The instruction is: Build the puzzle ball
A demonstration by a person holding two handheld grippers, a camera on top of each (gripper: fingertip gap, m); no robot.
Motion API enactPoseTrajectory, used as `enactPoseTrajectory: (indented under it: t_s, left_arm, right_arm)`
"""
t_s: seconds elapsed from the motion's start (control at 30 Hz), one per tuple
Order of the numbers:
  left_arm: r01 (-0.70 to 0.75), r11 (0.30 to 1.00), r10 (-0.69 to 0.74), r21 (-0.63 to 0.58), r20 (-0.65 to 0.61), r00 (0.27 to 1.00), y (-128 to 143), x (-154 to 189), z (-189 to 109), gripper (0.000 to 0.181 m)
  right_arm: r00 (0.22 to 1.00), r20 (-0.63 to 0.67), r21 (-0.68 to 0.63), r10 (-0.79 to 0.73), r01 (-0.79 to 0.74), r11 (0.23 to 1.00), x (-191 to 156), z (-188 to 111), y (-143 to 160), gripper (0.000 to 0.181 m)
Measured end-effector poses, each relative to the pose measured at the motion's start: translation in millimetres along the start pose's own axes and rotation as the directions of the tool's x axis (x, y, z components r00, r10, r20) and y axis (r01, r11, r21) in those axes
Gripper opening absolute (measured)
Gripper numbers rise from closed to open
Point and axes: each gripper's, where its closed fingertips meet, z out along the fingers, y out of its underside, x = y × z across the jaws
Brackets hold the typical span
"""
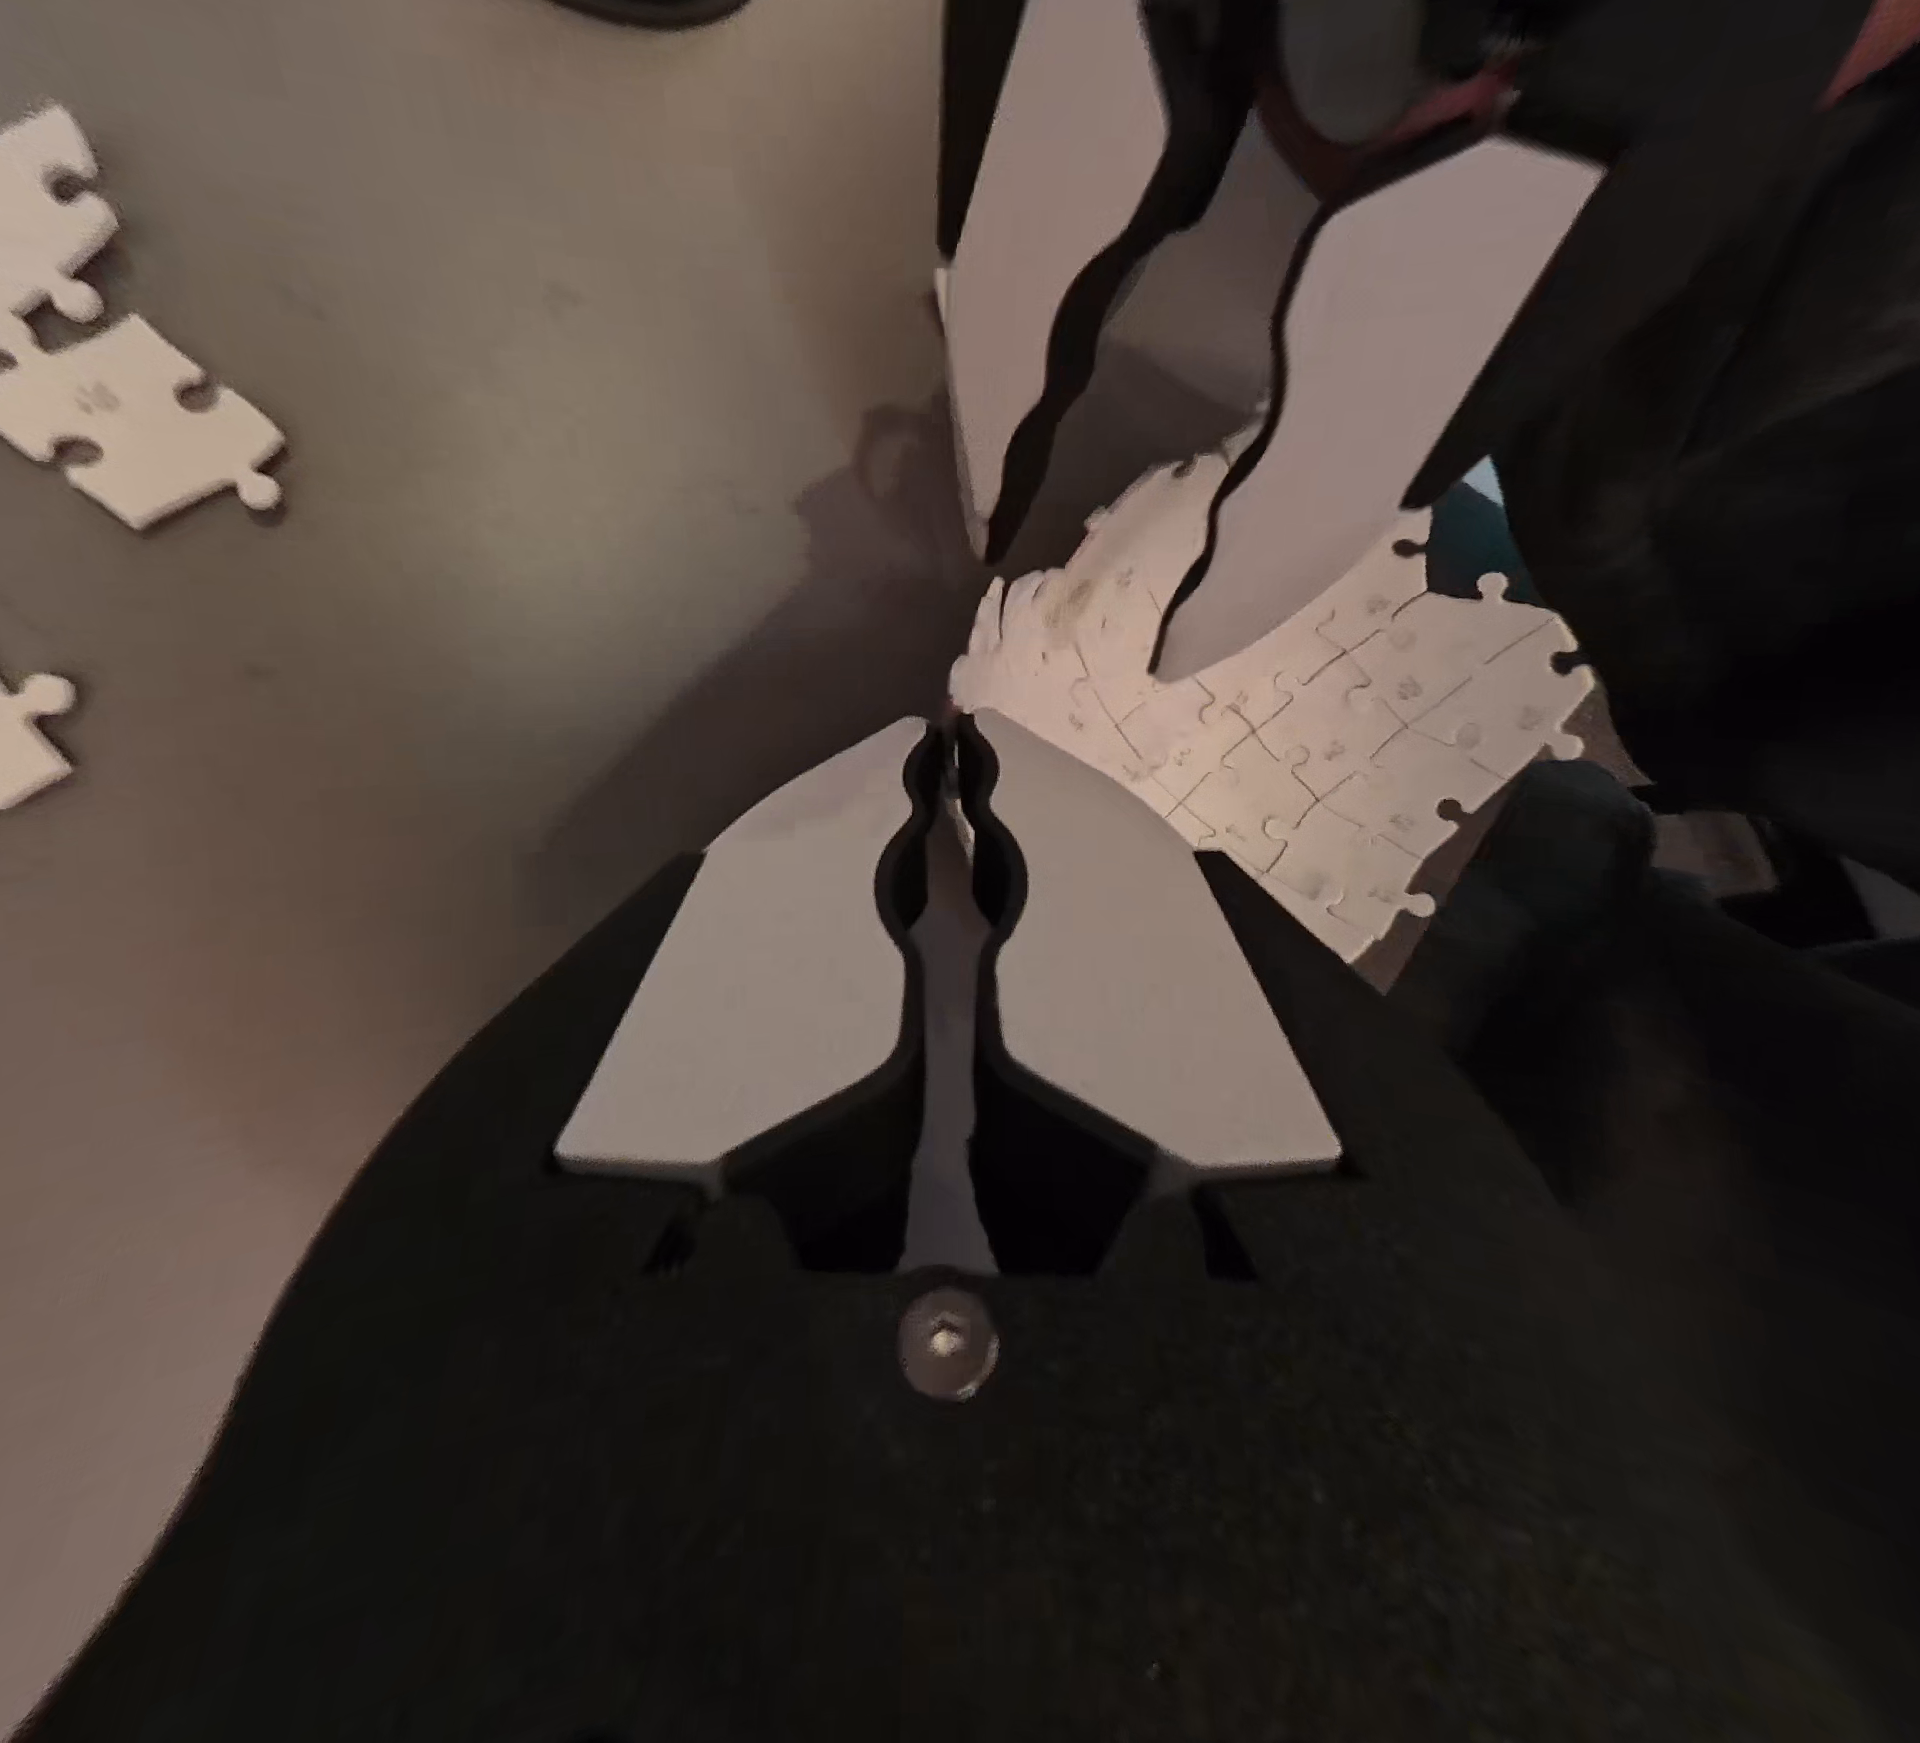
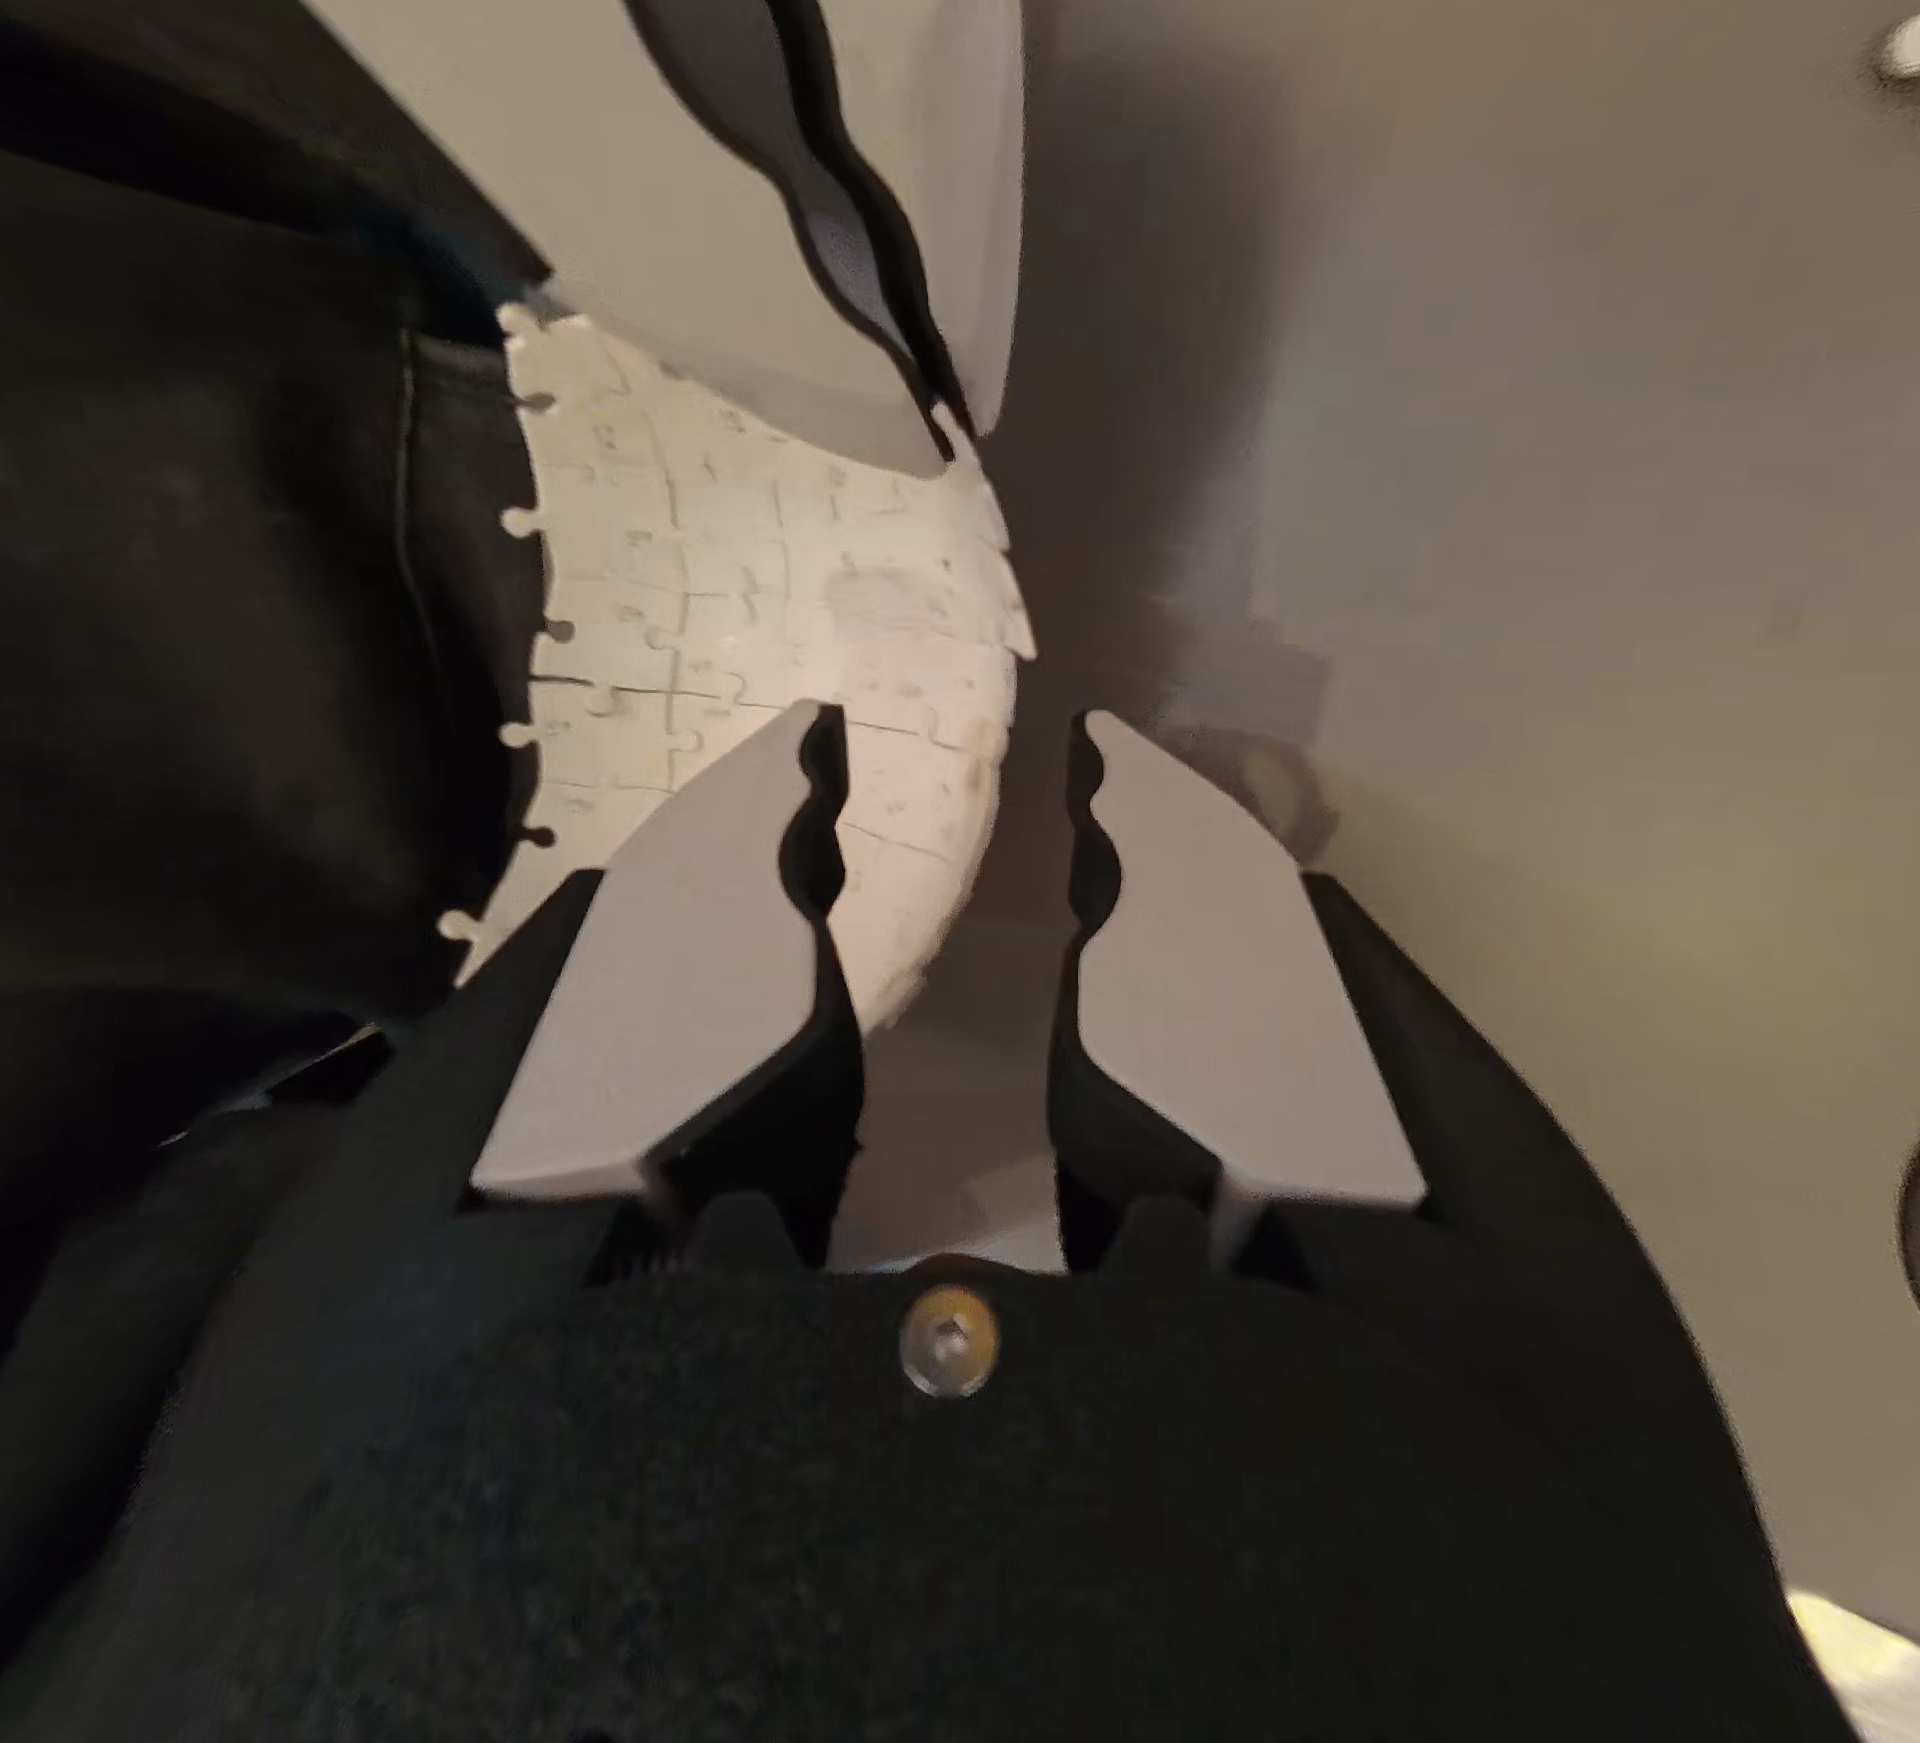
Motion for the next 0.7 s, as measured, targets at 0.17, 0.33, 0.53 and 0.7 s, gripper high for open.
enactPoseTrajectory:
  t_s: [0.17, 0.33, 0.53, 0.7]
  left_arm:
    - [-0.038, 0.999, 0.037, 0.026, 0.048, 0.998, -6, 0, -4, 0.002]
    - [-0.057, 0.996, 0.051, 0.067, 0.077, 0.996, -15, 3, -9, 0.001]
    - [-0.086, 0.993, 0.079, 0.083, 0.088, 0.993, -18, 9, -8, 0.003]
    - [-0.134, 0.987, 0.120, 0.085, 0.157, 0.980, -18, 7, -7, 0.002]
  right_arm:
    - [0.999, -0.033, -0.112, -0.026, 0.022, 0.993, 5, 8, -5, 0.033]
    - [0.989, -0.124, -0.222, -0.086, 0.057, 0.973, 9, 7, -6, 0.015]
    - [0.986, -0.150, -0.246, -0.076, 0.037, 0.969, 11, 3, -2, 0.004]
    - [0.986, -0.156, -0.233, -0.052, 0.015, 0.972, 12, 4, -1, 0.004]
